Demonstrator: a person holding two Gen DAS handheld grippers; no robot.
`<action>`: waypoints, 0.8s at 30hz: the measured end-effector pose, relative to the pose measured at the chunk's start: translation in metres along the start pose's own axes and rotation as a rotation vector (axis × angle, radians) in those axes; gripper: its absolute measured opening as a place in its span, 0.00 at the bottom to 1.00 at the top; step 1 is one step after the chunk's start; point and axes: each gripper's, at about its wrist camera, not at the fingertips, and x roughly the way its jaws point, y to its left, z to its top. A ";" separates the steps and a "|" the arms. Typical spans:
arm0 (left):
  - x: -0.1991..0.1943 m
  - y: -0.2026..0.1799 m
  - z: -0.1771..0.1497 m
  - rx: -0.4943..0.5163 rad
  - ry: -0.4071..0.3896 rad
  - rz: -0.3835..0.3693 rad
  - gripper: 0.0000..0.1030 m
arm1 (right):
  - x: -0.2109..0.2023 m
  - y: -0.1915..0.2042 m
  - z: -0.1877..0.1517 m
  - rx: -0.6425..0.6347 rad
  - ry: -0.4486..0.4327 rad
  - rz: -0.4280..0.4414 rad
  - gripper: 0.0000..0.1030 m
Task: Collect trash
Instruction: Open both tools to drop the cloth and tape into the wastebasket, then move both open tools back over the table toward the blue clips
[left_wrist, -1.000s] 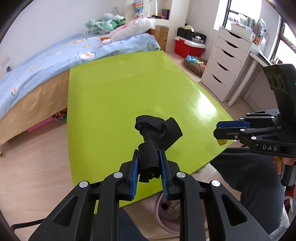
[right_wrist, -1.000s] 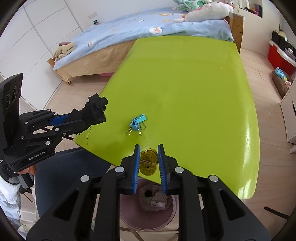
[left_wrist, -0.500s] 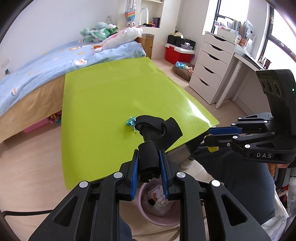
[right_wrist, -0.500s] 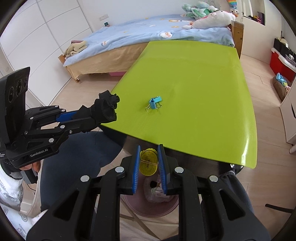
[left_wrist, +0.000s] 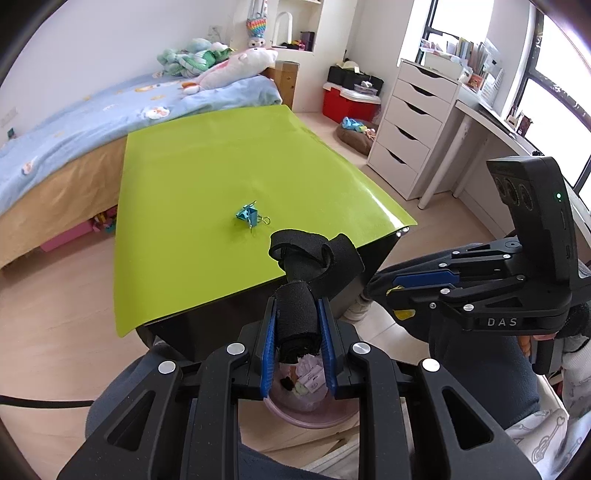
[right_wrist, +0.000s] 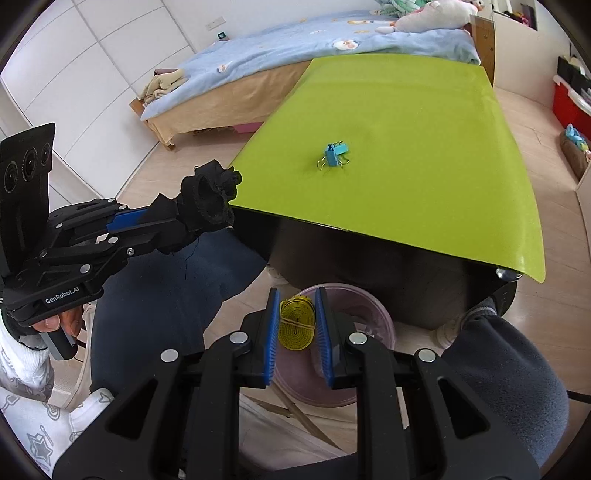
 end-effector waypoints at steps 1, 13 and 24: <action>0.000 -0.001 0.000 0.001 0.001 -0.002 0.20 | 0.000 0.000 -0.001 0.002 0.000 0.001 0.30; 0.006 -0.013 -0.003 0.042 0.037 -0.029 0.23 | -0.033 -0.012 0.000 0.042 -0.083 -0.078 0.94; 0.014 -0.015 -0.005 0.015 0.040 -0.048 0.90 | -0.048 -0.022 0.003 0.065 -0.125 -0.096 0.96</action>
